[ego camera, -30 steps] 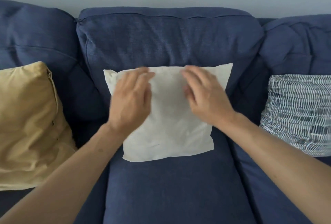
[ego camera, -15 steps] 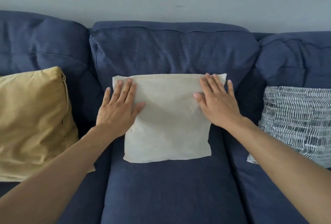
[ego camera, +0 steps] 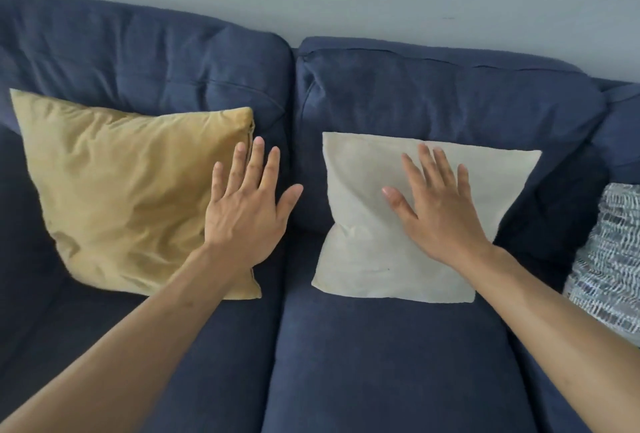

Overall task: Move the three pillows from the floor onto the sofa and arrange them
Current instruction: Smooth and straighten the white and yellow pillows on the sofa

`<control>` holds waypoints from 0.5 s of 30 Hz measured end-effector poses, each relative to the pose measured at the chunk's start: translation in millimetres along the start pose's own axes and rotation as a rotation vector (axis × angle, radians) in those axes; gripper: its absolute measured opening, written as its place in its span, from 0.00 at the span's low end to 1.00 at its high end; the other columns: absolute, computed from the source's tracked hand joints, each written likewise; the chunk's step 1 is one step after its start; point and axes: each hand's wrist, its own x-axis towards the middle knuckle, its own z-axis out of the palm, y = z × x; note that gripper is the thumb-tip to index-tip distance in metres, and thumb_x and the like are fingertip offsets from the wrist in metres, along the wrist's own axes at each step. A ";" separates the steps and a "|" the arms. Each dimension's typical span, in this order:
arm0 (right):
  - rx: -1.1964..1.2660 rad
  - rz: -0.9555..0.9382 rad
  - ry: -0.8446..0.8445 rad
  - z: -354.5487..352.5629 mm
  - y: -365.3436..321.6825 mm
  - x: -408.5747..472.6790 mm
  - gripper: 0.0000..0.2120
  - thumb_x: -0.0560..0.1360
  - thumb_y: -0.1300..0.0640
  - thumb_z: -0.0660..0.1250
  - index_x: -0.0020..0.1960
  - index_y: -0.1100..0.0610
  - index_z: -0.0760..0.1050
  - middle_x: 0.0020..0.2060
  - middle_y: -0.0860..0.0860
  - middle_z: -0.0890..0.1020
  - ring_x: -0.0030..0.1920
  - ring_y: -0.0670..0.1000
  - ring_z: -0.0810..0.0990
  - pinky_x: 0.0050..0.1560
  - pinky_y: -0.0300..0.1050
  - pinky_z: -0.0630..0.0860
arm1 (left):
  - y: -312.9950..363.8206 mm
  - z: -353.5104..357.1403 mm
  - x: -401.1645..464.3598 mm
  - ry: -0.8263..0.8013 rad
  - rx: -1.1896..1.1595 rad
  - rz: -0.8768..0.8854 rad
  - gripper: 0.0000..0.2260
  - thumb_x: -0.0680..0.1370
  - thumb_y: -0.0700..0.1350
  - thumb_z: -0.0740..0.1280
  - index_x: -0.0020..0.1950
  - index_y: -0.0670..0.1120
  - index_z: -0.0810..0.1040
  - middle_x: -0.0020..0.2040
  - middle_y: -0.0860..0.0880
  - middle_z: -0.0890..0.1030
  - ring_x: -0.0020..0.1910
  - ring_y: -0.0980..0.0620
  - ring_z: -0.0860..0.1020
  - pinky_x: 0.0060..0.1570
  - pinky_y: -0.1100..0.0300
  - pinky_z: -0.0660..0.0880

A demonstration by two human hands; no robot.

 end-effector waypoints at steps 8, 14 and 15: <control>0.028 -0.062 0.005 3.0 -139.5 -3.0 0.42 0.83 0.29 0.37 0.89 0.51 0.50 0.90 0.54 0.45 0.89 0.57 0.40 0.87 0.68 0.42 | -125.3 -42.7 -48.6 -0.009 -0.031 -0.025 0.35 0.86 0.68 0.41 0.89 0.50 0.45 0.89 0.48 0.42 0.88 0.45 0.39 0.86 0.39 0.42; 0.090 -0.108 0.069 2.8 -244.4 2.5 0.43 0.83 0.28 0.40 0.89 0.53 0.55 0.90 0.55 0.48 0.89 0.57 0.43 0.87 0.69 0.45 | -225.9 -74.5 -75.4 -0.042 0.000 -0.048 0.37 0.84 0.69 0.38 0.89 0.52 0.41 0.88 0.51 0.36 0.87 0.48 0.35 0.86 0.41 0.41; 0.100 -0.118 0.082 3.7 -263.3 5.4 0.42 0.84 0.29 0.41 0.89 0.54 0.56 0.90 0.56 0.49 0.89 0.58 0.43 0.87 0.70 0.45 | -242.1 -77.6 -78.1 -0.040 0.010 -0.052 0.37 0.84 0.69 0.38 0.89 0.52 0.41 0.88 0.51 0.37 0.87 0.48 0.36 0.86 0.41 0.42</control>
